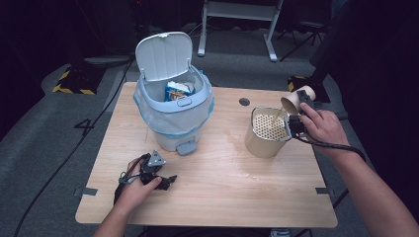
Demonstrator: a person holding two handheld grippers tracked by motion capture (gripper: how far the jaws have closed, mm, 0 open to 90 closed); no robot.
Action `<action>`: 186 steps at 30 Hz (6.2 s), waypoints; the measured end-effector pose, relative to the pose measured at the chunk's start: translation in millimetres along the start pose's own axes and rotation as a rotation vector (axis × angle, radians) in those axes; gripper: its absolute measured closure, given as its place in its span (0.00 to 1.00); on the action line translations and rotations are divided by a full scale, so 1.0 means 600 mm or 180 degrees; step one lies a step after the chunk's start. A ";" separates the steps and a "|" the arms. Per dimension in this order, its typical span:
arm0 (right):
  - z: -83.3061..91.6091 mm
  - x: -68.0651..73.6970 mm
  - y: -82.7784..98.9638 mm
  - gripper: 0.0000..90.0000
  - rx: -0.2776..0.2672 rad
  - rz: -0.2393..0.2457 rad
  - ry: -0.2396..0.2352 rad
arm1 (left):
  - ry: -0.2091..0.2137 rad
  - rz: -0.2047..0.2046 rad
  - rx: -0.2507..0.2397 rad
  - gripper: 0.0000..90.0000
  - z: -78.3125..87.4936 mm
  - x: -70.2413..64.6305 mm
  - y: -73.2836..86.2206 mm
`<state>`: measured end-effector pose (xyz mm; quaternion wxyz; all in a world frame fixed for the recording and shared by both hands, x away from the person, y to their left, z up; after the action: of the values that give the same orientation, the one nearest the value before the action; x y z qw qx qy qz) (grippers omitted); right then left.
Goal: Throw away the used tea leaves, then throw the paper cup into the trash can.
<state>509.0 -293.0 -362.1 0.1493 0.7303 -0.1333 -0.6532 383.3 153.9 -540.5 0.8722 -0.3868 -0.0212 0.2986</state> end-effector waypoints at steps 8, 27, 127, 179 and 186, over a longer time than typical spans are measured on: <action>0.004 -0.014 -0.016 0.41 0.0015 0.0846 0.0422 | 0.0001 0.0000 0.0001 0.15 0.000 0.000 0.000; 0.011 -0.033 -0.041 0.41 -0.0060 0.1274 0.0635 | 0.0001 0.0000 0.0001 0.16 0.000 0.000 0.000; -0.030 -0.138 -0.009 0.37 -0.0964 -0.4753 -0.2514 | -0.0006 -0.0002 0.0002 0.15 0.000 0.000 0.000; -0.104 -0.321 -0.234 0.36 -0.1840 -0.4908 -0.2705 | 0.0011 -0.0011 0.0006 0.14 -0.009 0.000 -0.009; -0.105 -0.339 -0.287 0.36 -0.1964 -0.4830 -0.2787 | 0.0019 0.0000 0.0004 0.14 -0.010 0.000 -0.009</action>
<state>549.0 -52.6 -237.3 -0.1940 0.2383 0.5154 -0.8000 387.7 147.2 -540.8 0.8725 -0.3872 -0.0184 0.2975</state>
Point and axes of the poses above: each handheld gripper's, and its own axes: z roughly backward along the jaws, y roughly out of its underside, x roughly to its left, the point moved 5 cm from there along -z, roughly forward along the jaws, and after that the axes turned 14 degrees about y, right-handed, at the moved point
